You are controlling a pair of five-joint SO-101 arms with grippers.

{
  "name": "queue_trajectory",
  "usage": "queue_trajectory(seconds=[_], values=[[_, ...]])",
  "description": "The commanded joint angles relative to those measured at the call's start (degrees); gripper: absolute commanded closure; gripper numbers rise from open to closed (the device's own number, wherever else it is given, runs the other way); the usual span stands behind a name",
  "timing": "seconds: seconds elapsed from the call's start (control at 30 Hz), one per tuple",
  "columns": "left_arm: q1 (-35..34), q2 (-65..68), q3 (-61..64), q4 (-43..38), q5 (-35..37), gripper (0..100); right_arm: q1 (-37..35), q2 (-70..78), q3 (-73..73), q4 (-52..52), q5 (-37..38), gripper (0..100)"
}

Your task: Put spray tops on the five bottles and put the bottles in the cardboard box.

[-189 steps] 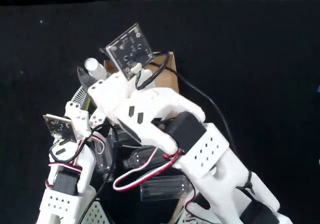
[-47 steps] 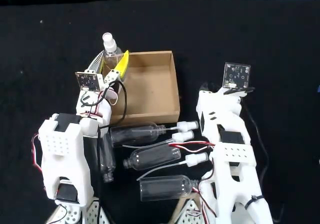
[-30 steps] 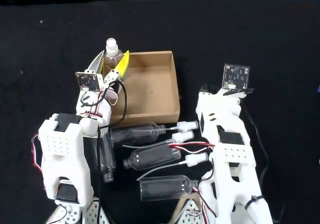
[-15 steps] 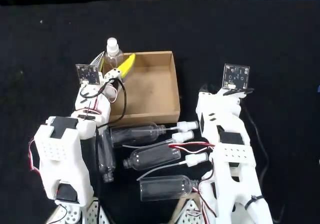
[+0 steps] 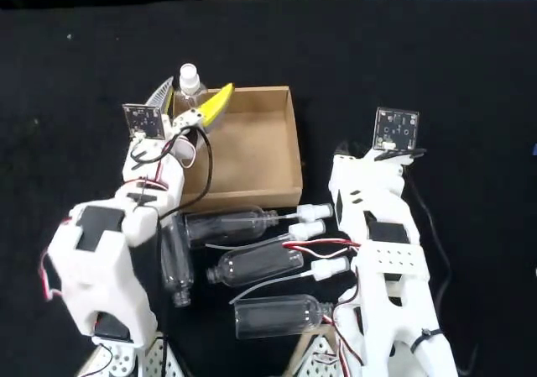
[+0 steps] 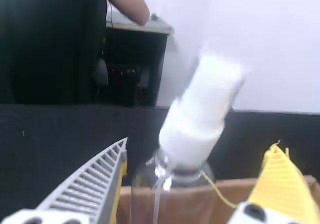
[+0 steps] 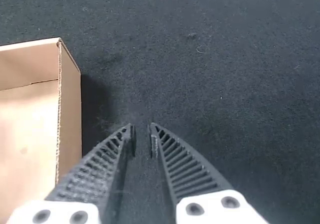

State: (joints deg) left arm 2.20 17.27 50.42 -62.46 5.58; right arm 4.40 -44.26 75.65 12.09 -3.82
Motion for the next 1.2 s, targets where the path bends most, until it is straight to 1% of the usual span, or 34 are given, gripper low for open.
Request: queue_trajectory(seconds=[0.0,0.13,0.3,0.43,0.6,0.73,0.97,1.07,1.1,1.17], values=[[-0.5,-11.3,0.7,7.9,0.0,62,1.4,-1.7,-0.6,-1.8,0.1,95.6],[-0.7,-19.3,1.5,23.1,0.0,62,1.4,-1.7,-0.6,-1.8,0.1,95.6],[-0.7,-31.6,4.4,36.6,0.0,62,1.1,-1.6,-0.6,-1.8,0.1,95.6],[-0.7,-39.8,3.2,52.7,0.4,62,1.1,-1.6,-0.6,-1.8,0.1,95.6],[-0.7,-47.6,0.3,70.5,0.4,62,1.1,-1.6,-0.5,-1.8,0.1,95.6],[-0.8,-54.1,-0.7,87.9,0.4,62,1.1,-1.6,-0.5,-1.8,0.1,95.6],[-7.6,-64.8,-4.6,114.7,-0.1,62,1.1,-1.6,-0.5,-1.8,0.1,95.6],[-12.2,-68.7,-5.8,121.3,-0.4,62,1.1,-1.6,-0.6,-1.8,0.1,95.6],[-14.0,-69.5,-5.3,122.9,-2.3,62,1.1,-1.6,-0.6,-1.8,0.1,95.6],[-14.6,-71.1,-3.7,125.4,-7.1,62,1.1,-1.6,-0.6,-1.8,0.1,95.6]])
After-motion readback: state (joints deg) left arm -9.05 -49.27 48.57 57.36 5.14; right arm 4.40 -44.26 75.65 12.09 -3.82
